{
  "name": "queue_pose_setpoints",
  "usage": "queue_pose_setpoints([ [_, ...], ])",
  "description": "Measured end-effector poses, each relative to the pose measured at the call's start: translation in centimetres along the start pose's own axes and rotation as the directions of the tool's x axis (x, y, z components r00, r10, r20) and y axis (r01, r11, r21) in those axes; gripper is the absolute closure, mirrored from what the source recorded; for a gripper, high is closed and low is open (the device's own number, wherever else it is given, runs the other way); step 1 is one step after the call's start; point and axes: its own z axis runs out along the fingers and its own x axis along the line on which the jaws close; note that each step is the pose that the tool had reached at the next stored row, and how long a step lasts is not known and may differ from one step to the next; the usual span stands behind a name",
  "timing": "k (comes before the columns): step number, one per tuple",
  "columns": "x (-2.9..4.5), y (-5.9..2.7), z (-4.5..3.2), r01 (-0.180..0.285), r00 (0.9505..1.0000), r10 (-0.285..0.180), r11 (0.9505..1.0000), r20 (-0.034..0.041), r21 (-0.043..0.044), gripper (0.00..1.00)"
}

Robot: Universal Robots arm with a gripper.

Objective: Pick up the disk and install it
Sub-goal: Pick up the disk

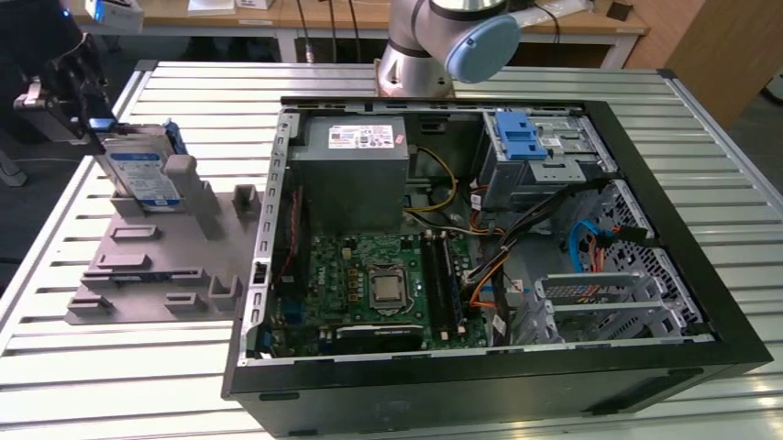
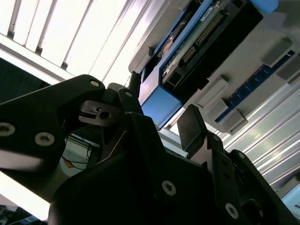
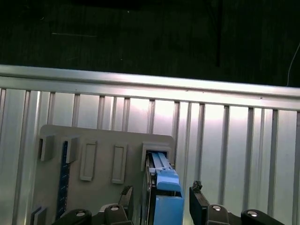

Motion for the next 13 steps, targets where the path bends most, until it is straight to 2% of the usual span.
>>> queue_pose_setpoints([
  [4,0.04,-0.02,0.46,0.000,1.0000,0.000,1.0000,0.0024,0.0002,0.41],
  [13,0.09,-0.03,1.12,0.000,1.0000,0.000,1.0000,0.0025,0.0002,0.41],
])
